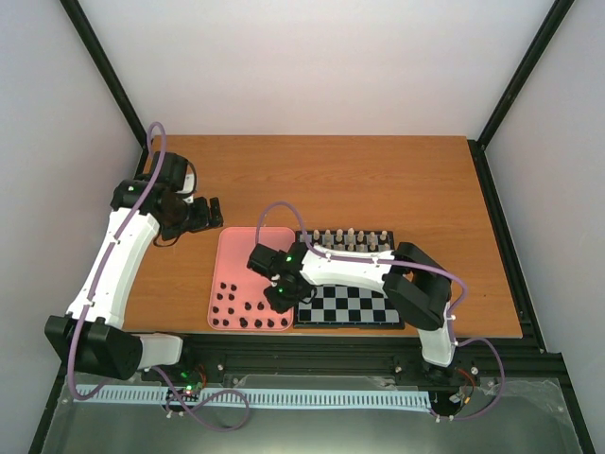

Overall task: Set up the chess pieces on the board
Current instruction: Pick up the chess piece from the storage box.

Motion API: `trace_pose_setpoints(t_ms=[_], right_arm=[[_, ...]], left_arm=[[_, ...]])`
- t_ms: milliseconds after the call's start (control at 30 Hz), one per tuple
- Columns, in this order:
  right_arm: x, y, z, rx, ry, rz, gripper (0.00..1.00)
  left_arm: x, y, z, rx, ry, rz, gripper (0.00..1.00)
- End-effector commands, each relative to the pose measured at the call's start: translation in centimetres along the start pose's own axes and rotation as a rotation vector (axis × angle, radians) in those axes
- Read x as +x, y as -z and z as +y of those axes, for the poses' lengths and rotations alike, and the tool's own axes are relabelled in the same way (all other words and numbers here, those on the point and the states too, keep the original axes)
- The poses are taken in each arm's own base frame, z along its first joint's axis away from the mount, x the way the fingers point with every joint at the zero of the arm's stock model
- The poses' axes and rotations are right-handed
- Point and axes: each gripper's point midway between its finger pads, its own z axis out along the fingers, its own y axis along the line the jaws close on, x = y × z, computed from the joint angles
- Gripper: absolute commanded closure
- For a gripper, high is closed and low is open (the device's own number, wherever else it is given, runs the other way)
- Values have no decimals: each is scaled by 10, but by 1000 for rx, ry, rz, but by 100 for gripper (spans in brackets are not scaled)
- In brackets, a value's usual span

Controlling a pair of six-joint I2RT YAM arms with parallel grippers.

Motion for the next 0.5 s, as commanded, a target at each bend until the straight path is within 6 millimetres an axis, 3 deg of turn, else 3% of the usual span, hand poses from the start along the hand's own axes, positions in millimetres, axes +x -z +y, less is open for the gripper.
trace_pose_setpoints(t_ms=[0, 367, 467], right_arm=[[-4, -3, 0, 5, 1, 10, 68], [-3, -1, -4, 10, 2, 15, 91], [-5, 7, -4, 11, 5, -4, 96]], left_arm=[[-6, 6, -2, 11, -15, -17, 0], [-10, 2, -2, 5, -15, -11, 0], [-11, 2, -1, -1, -14, -12, 0]])
